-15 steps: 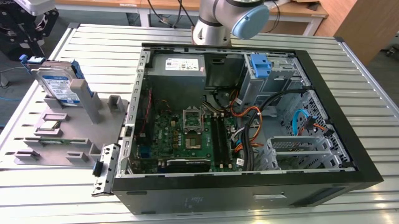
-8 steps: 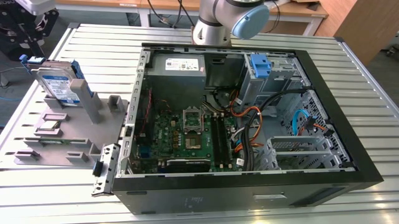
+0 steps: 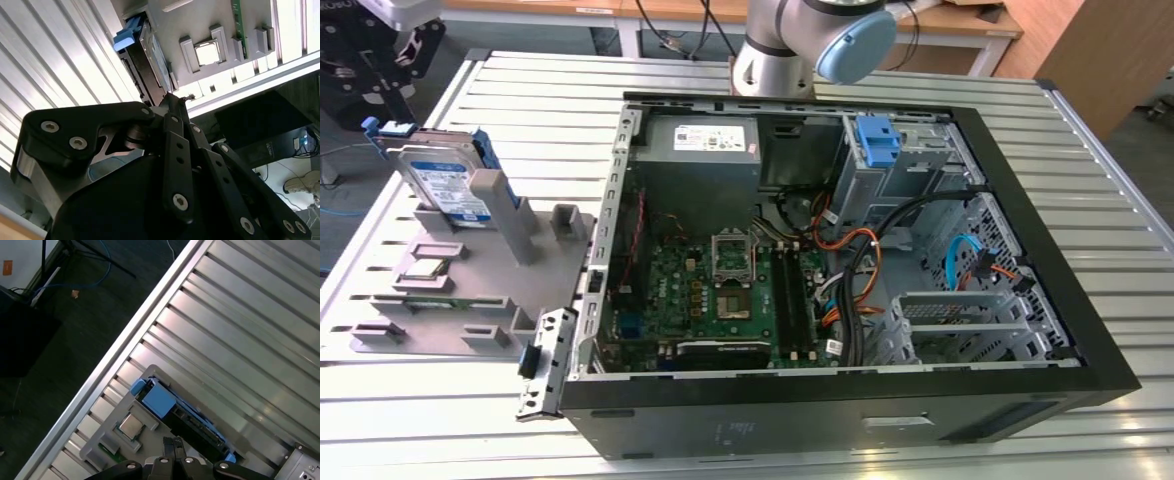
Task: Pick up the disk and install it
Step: 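Pick up the disk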
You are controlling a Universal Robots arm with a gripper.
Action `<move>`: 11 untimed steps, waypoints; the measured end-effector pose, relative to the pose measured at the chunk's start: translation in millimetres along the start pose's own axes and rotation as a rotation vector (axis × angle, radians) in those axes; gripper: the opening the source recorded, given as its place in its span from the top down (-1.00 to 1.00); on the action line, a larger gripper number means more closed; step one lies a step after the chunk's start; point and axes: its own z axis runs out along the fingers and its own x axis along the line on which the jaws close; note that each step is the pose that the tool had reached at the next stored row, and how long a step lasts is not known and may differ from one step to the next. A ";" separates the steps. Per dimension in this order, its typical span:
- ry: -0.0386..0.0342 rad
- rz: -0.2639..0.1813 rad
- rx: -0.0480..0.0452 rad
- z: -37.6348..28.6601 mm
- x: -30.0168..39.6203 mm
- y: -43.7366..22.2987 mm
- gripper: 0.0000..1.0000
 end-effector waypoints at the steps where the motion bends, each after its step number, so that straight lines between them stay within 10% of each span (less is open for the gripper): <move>1: 0.0004 -0.007 0.0004 0.0 0.0 0.0 0.79; 11: 0.0035 -0.068 0.0035 0.0 0.0 0.0 0.79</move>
